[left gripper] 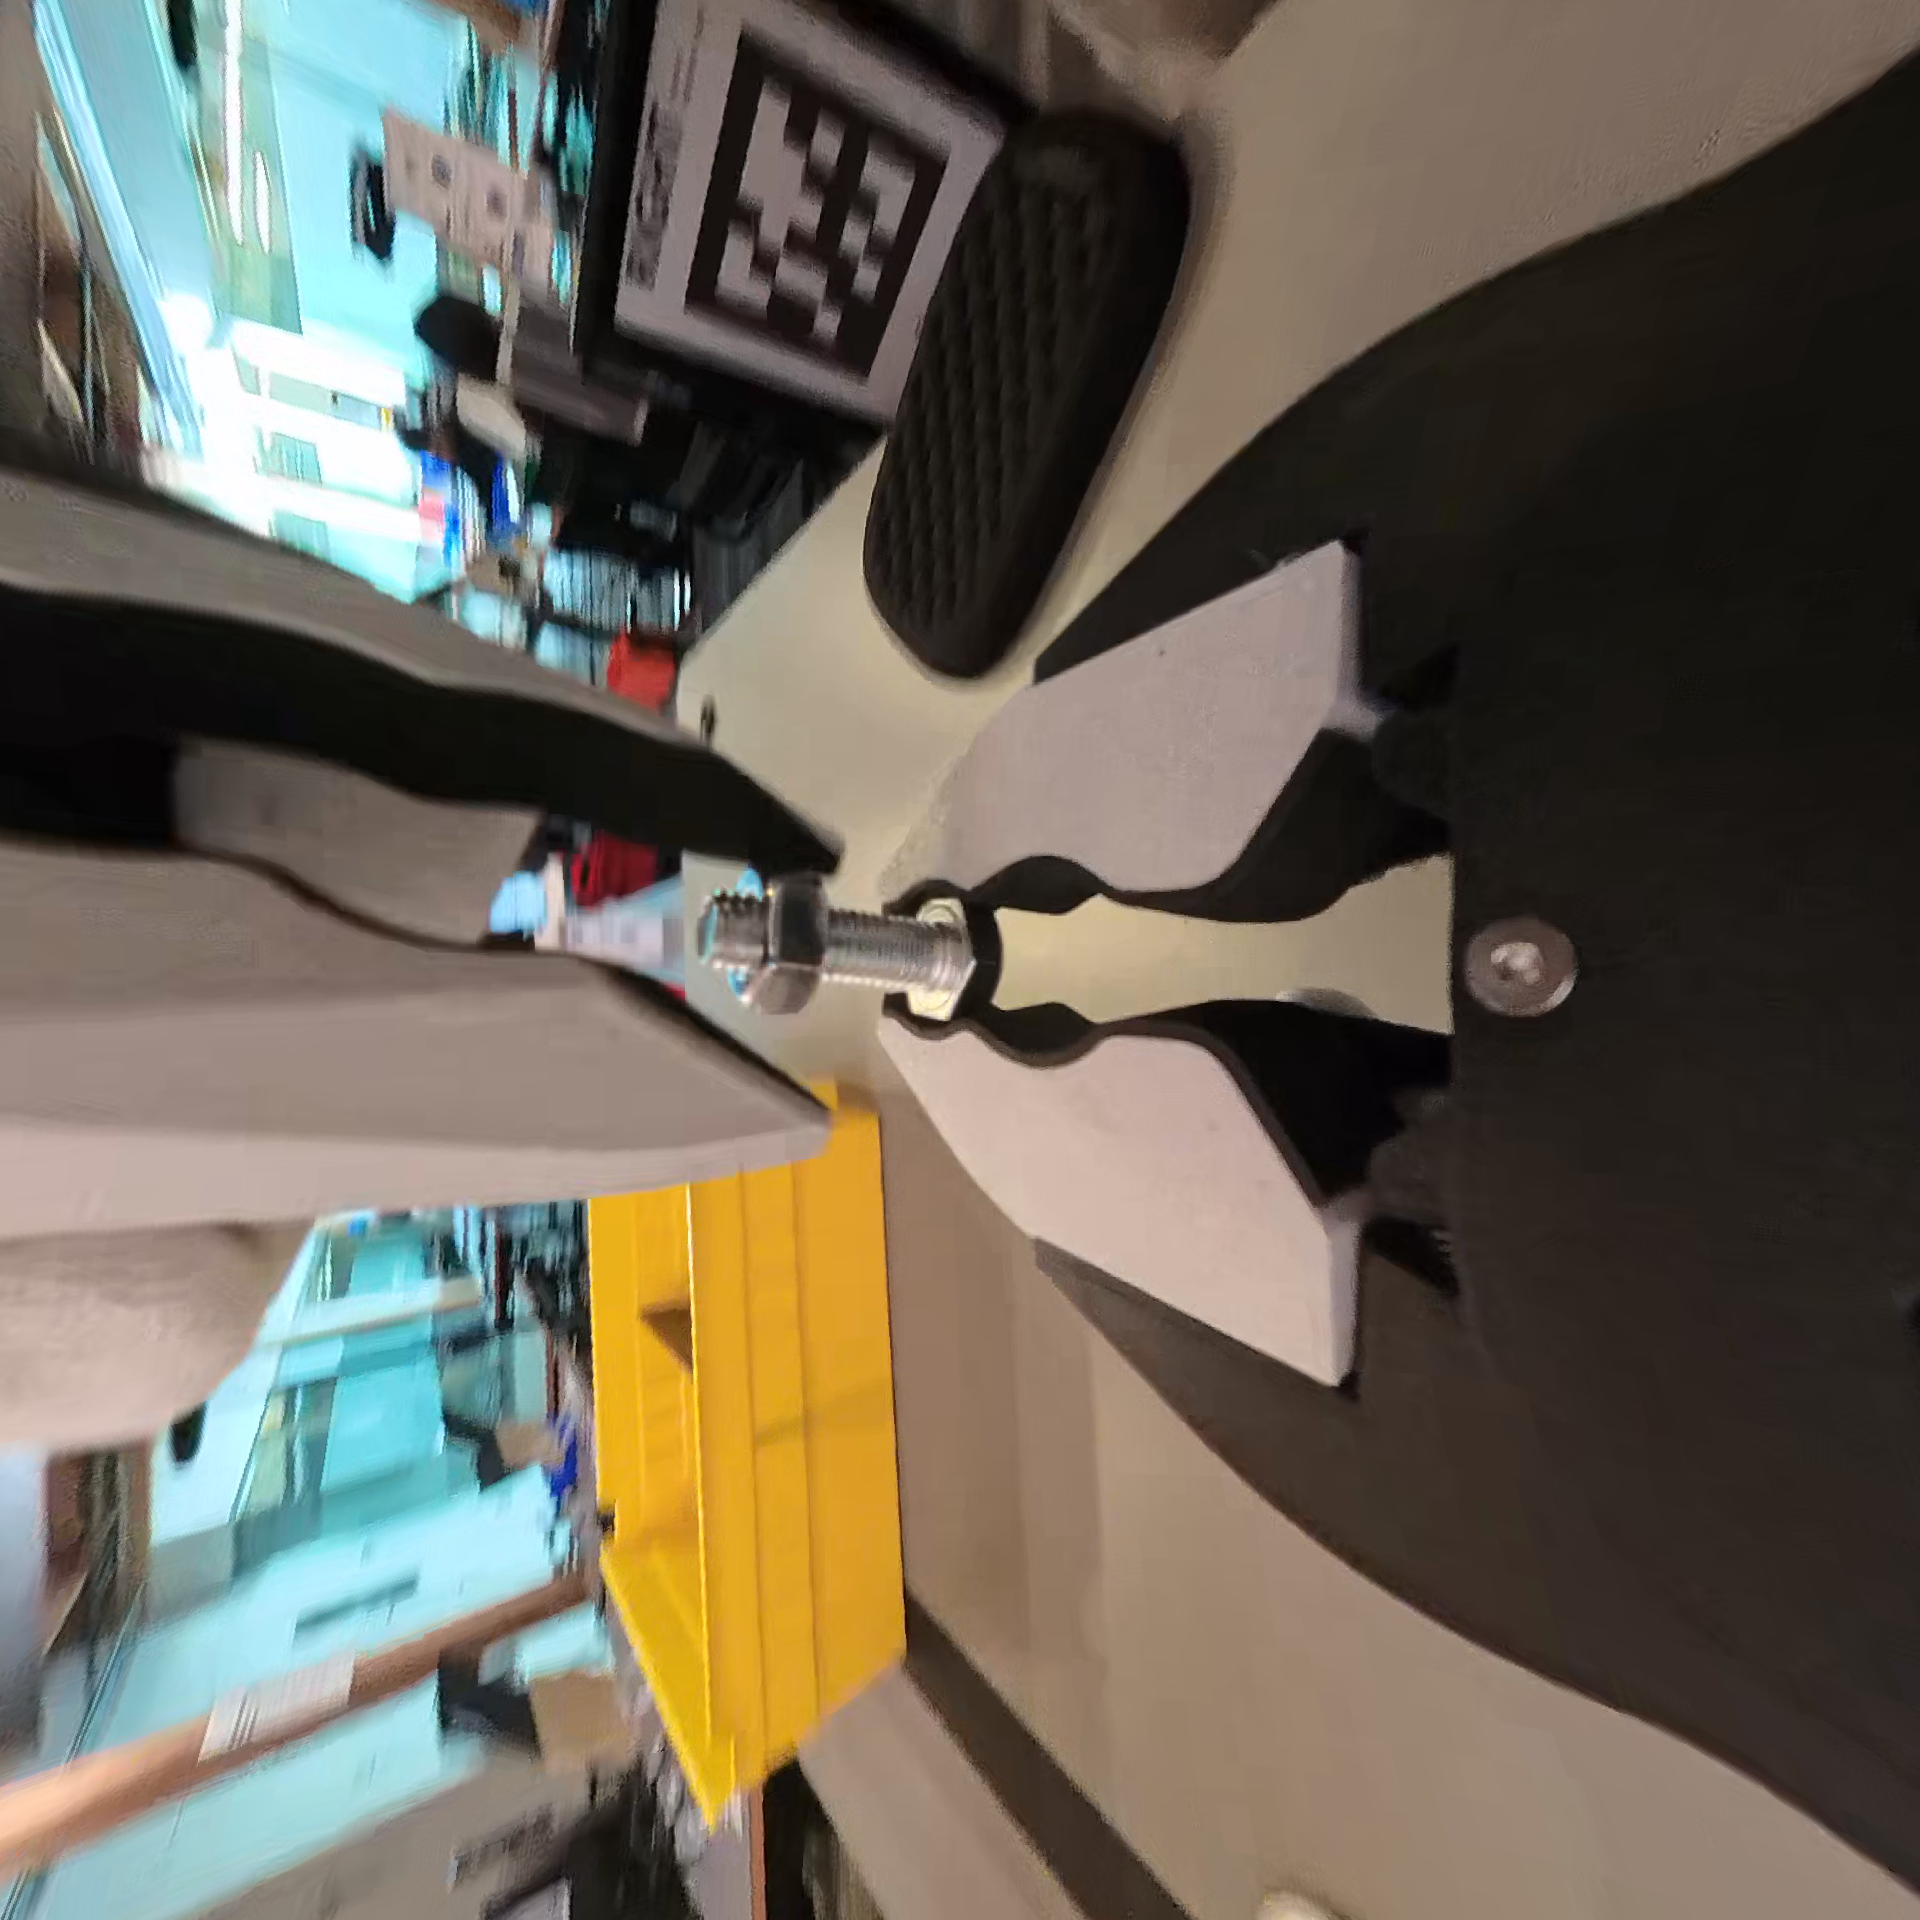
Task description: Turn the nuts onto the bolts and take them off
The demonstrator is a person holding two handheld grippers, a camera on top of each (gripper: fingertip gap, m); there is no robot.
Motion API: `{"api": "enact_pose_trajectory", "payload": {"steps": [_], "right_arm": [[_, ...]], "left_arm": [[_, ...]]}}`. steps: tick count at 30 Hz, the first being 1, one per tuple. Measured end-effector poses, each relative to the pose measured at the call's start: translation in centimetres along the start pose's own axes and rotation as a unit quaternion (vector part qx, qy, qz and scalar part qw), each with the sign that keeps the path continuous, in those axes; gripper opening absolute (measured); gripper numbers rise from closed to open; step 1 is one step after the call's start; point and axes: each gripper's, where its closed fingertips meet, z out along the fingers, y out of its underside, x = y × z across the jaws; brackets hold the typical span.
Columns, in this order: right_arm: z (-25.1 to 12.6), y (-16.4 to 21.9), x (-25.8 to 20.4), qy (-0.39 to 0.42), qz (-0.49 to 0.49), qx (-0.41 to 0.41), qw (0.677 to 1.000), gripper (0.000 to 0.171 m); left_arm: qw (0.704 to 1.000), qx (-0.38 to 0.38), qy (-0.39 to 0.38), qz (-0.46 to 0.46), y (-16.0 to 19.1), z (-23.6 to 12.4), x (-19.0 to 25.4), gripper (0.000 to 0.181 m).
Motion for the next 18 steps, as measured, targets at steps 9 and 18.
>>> {"api": "enact_pose_trajectory", "payload": {"steps": [9, 18], "right_arm": [[2.0, 4.0, 0.3, -0.01, 0.602, 0.115, 0.79, 0.041], [2.6, 4.9, 1.7, 0.034, 0.665, 0.16, 0.729, 0.039]], "left_arm": [[0.966, -0.046, -0.252, 0.028, 1.6, -0.8, -6.8, 0.014], [0.935, -0.09, -0.337, 0.065, 2.3, -1.1, -7.9, 0.014]]}}
